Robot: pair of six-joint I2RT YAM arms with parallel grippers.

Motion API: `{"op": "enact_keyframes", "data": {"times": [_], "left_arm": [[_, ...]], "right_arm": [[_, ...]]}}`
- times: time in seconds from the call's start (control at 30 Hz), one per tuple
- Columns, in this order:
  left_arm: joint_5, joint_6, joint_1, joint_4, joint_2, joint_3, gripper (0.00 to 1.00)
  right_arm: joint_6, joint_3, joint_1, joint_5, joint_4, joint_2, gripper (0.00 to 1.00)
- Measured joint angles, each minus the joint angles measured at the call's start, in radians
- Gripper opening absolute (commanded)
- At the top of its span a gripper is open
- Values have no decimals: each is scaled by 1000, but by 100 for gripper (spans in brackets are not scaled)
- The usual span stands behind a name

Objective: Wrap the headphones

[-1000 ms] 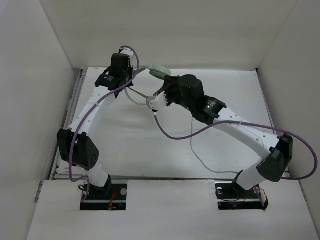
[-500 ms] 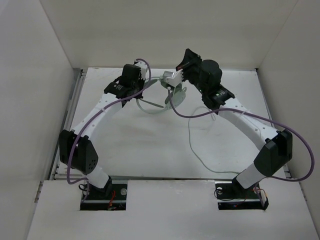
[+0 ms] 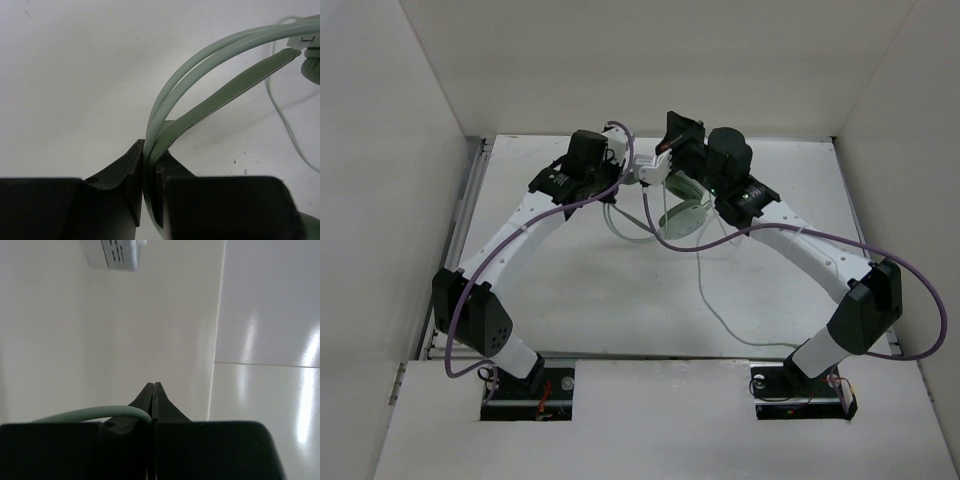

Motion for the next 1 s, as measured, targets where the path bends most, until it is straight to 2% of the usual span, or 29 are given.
{"op": "enact_keyframes", "data": {"times": [0.13, 0.5, 0.73, 1.0], "left_arm": [[51, 0, -11, -12, -3, 2, 0], [173, 7, -15, -36, -89, 21, 0], [245, -2, -14, -65, -134, 57, 0], [372, -61, -3, -59, -146, 63, 0]], "right_arm": [[97, 1, -8, -42, -42, 0, 3], [523, 98, -140, -283, -349, 0, 6], [809, 147, -185, -482, -443, 3, 7], [1116, 196, -228, -695, -499, 36, 15]]}}
